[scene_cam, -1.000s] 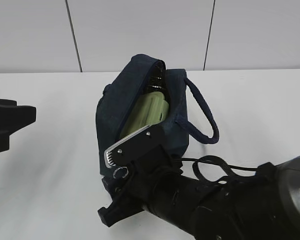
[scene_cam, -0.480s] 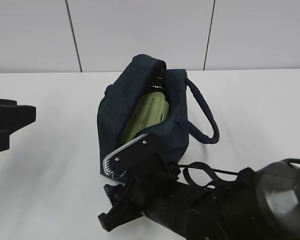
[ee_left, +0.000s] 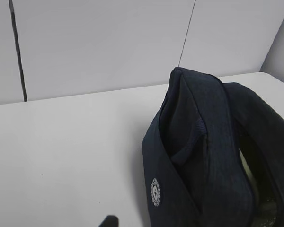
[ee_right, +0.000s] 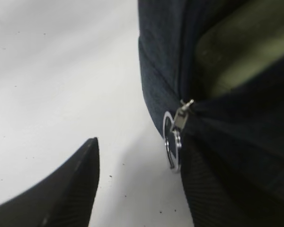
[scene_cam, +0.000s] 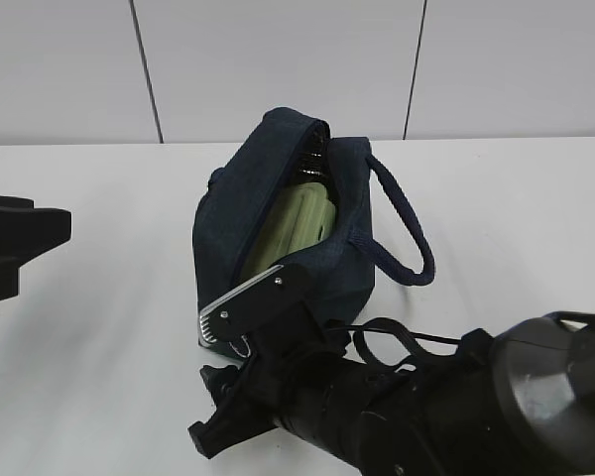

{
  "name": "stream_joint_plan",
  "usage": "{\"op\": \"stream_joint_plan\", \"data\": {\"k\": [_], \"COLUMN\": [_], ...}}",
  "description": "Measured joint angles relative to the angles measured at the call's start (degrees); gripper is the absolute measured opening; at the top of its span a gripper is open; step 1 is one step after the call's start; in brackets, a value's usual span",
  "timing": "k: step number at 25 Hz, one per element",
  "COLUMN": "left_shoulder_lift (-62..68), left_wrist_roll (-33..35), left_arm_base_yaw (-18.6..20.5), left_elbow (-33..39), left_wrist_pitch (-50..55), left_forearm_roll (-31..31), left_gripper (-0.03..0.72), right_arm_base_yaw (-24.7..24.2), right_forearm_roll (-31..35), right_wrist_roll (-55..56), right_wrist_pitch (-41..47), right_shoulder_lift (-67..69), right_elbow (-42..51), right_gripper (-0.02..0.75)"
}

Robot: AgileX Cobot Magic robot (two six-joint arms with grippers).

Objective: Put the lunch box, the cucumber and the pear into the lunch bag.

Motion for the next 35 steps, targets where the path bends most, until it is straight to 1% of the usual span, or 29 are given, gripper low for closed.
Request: {"op": "stream_joint_plan", "data": {"k": [3, 5, 8, 12, 17, 18, 24, 30, 35], "left_shoulder_lift": [0.0, 0.0, 0.0, 0.0, 0.0, 0.0, 0.0, 0.4, 4.1], "left_wrist_roll": [0.0, 0.0, 0.0, 0.0, 0.0, 0.0, 0.0, 0.0, 0.0], "left_arm_base_yaw": [0.0, 0.0, -1.1, -1.5, -1.5, -1.5, -1.5, -1.5, -1.5], "left_elbow": [0.0, 0.0, 0.0, 0.0, 0.0, 0.0, 0.0, 0.0, 0.0], "left_wrist_pitch": [0.0, 0.0, -0.1, 0.1, 0.1, 0.1, 0.1, 0.1, 3.0], "left_forearm_roll": [0.0, 0.0, 0.0, 0.0, 0.0, 0.0, 0.0, 0.2, 1.6], "left_gripper": [0.279, 0.279, 0.275, 0.274, 0.274, 0.274, 0.274, 0.269, 0.267], "right_arm_base_yaw": [0.0, 0.0, 0.0, 0.0, 0.0, 0.0, 0.0, 0.0, 0.0], "right_forearm_roll": [0.1, 0.2, 0.3, 1.0, 2.6, 2.7, 3.0, 3.1, 4.6], "right_wrist_roll": [0.0, 0.0, 0.0, -0.1, -1.1, -1.1, -1.2, -4.5, -7.9], "right_wrist_pitch": [0.0, 0.0, 0.0, 0.0, 0.0, 0.0, 1.2, 8.1, 11.7], "right_shoulder_lift": [0.0, 0.0, 0.0, 0.0, 0.0, 0.0, 0.0, -4.4, -11.4], "right_elbow": [0.0, 0.0, 0.0, 0.0, 0.0, 0.0, 0.0, 0.0, 0.0], "right_gripper": [0.433, 0.405, 0.314, 0.165, 0.015, 0.006, 0.006, 0.006, 0.006]}}
